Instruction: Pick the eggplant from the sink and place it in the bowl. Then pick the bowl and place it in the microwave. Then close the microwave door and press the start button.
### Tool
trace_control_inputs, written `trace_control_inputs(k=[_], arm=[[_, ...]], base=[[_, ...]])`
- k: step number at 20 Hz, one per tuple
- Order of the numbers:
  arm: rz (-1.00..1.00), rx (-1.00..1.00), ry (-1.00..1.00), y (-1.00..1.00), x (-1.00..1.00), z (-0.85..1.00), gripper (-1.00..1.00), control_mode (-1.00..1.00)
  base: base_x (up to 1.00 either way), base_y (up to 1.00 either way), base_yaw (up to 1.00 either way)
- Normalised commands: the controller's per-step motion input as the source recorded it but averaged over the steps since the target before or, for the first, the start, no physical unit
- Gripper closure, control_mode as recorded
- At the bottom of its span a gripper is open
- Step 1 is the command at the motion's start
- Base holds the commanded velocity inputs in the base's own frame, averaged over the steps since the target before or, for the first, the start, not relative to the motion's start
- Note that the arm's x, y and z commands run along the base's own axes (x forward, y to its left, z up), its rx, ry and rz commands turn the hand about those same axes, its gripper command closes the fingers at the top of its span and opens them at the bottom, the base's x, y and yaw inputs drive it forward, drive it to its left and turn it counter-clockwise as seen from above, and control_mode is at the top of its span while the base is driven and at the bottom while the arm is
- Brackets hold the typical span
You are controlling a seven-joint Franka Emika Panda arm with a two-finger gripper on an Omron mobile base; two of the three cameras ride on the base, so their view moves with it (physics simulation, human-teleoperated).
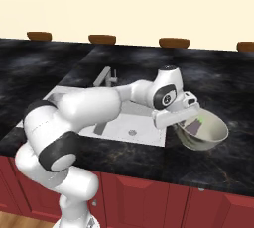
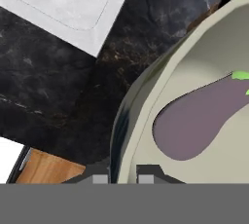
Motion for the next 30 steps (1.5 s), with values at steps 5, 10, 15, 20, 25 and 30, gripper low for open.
trace_control_inputs(k=[5, 10, 15, 20, 25, 30], arm=[[0.23, -0.04, 0.00, 1.00, -0.05, 1.00, 1.00, -1.00], [0.25, -0.06, -0.01, 1.00, -0.14, 1.00, 1.00, -1.00], [0.27, -0.05, -0.04, 0.97, -0.05, 0.92, 1.00, -1.00], [0.25, -0.02, -0.05, 0.71, -0.12, 0.45, 1.00, -1.00], [0.04, 0.00, 0.00, 0.29, -0.25, 0.56, 1.00, -1.00], [0.03, 0.00, -0.06, 0.30, -0.38, 0.02, 1.00, -1.00]], base=[[0.00, 0.00, 0.00], [0.00, 0.00, 0.00], [0.00, 0.00, 0.00], [0.00, 0.00, 0.00], [0.00, 0.00, 0.00], [0.00, 0.00, 0.00]])
